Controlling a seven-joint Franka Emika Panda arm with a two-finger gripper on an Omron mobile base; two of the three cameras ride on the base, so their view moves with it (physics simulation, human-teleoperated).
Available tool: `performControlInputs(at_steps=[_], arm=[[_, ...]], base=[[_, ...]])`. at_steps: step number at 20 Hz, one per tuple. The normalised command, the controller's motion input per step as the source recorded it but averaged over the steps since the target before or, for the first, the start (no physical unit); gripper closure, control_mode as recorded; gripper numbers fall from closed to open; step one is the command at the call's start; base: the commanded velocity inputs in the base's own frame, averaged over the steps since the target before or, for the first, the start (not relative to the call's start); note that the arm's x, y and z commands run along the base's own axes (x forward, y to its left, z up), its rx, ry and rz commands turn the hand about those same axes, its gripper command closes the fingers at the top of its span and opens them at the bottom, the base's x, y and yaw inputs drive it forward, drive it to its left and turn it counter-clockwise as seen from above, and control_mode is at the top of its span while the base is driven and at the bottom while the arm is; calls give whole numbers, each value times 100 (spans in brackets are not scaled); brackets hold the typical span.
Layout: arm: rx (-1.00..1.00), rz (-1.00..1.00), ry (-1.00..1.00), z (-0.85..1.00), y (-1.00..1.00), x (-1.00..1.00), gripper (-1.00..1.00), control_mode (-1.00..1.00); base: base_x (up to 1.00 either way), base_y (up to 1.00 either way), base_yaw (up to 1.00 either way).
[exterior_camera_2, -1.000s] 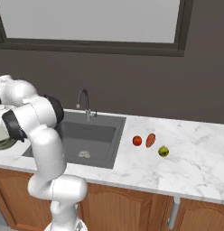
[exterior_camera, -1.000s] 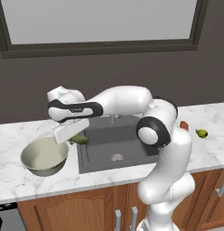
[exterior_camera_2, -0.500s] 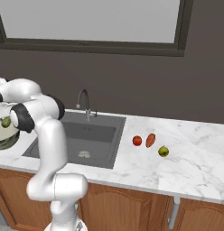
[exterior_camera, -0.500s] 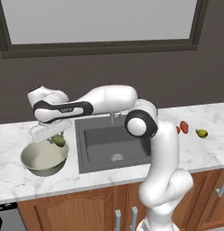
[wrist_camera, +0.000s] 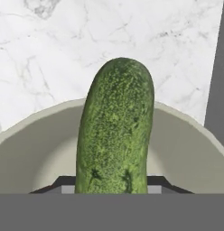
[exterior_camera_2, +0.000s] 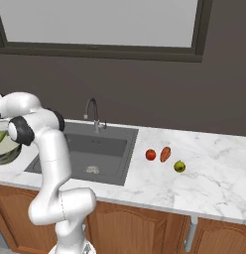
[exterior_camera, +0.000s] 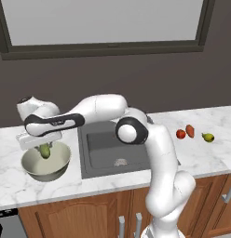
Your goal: There is a mixed pile of frozen fruits and vegetables on the counter. Locate all the frozen vegetables and place the items in a bowl on the counter. Take all the frozen fruits and defrost them in a running sink.
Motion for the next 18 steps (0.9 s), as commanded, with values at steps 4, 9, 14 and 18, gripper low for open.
performControlInputs(at_steps=[4, 9, 14, 18], arm=[[0, -15, 0, -42, 4, -14, 100, -100], [0, -4, 1, -33, -7, -11, 100, -100], [0, -1, -1, -22, -1, -45, 100, -100], [0, 0, -3, -16, 2, -46, -100, -100]], base=[[0, 0, 0], [0, 0, 0], [0, 0, 0], [0, 0, 0]])
